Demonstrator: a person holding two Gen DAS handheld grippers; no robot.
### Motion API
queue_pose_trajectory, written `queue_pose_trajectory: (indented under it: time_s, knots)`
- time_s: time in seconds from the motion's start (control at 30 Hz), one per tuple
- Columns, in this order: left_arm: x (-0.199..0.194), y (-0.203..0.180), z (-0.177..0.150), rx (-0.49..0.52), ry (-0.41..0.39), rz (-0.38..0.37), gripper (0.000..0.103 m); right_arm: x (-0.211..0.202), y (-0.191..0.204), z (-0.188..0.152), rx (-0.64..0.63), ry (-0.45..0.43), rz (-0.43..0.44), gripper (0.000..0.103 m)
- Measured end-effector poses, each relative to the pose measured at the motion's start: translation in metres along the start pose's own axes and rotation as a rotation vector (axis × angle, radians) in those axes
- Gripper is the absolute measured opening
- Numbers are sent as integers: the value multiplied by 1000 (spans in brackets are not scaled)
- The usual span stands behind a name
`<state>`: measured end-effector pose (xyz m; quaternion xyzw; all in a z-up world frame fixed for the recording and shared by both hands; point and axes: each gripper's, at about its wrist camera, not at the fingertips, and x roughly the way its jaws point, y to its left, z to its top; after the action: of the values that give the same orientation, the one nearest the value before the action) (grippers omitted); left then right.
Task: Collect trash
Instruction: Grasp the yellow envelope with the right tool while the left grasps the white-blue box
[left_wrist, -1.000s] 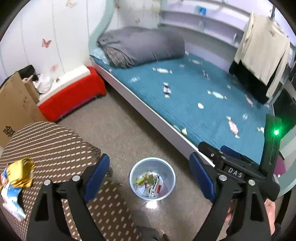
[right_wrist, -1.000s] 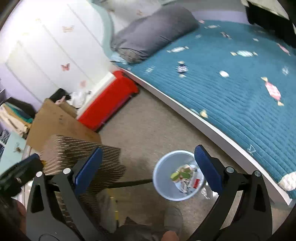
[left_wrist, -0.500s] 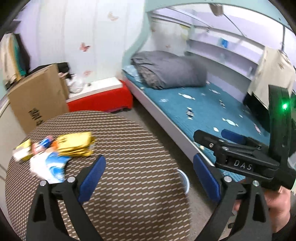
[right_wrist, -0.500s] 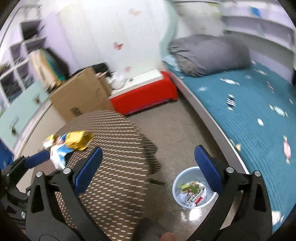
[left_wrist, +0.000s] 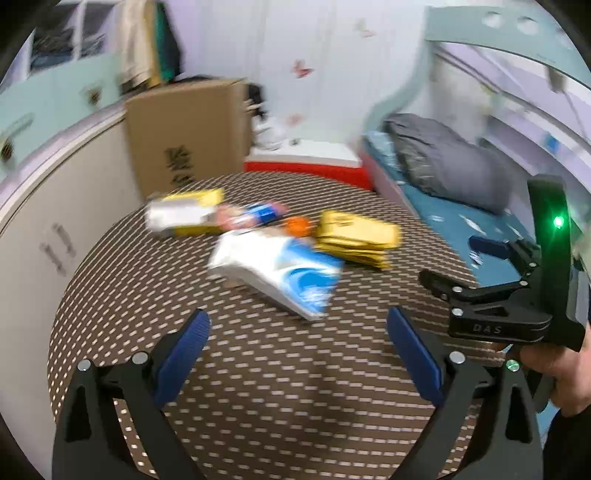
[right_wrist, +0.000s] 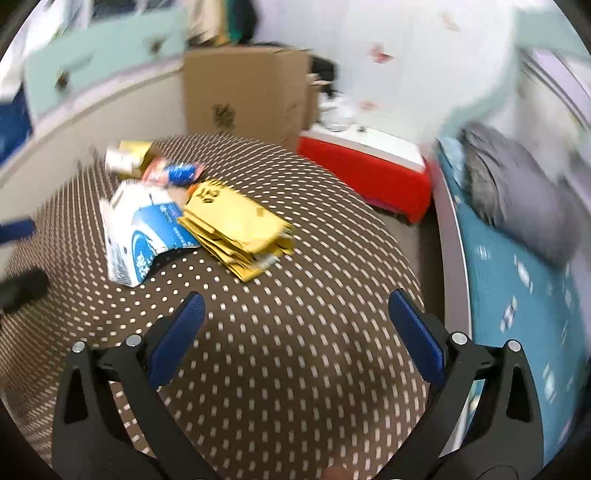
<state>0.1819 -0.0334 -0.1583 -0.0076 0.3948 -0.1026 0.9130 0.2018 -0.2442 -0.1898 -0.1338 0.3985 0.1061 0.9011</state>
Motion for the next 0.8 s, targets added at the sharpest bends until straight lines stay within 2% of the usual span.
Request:
queue_pose_trajectory:
  time_s: [0.1,0.2,0.3,0.33,0.37,0.4,0.47,0.63,0.67,0.73,0.77,0.8]
  knots:
    - [15,20,0,-67,34,28,95,26,11,12,-132,21,-17,97]
    - [24,30,2,-93,48,46,95,47,17,21,-216,35,40,97]
    - [33,34,3,-110,58,61,95,63,18,28,-248,43,87,95]
    - [38,34,5,-116,64,66,95,65,15,31,-233,42,117,88]
    - [42,33,7,-118,67,73,95,67,11,33,-203,45,151,66]
    - [46,32,9,-122,69,83,95,69,8,34,-188,46,149,45]
    - [55,30,14,-140,69,97,95,67,3,32,-169,31,128,35]
    - [83,30,22,-234,83,124,93,53,-10,20,-36,-7,179,34]
    - [87,28,21,-250,89,113,75,50,-10,17,-20,-11,182,34]
    - [94,28,22,-277,89,65,57,41,-13,10,23,-28,186,34]
    - [94,27,22,-279,85,39,37,34,-16,6,55,-41,192,34]
    - [94,25,22,-274,86,-3,29,29,-19,3,76,-51,197,34]
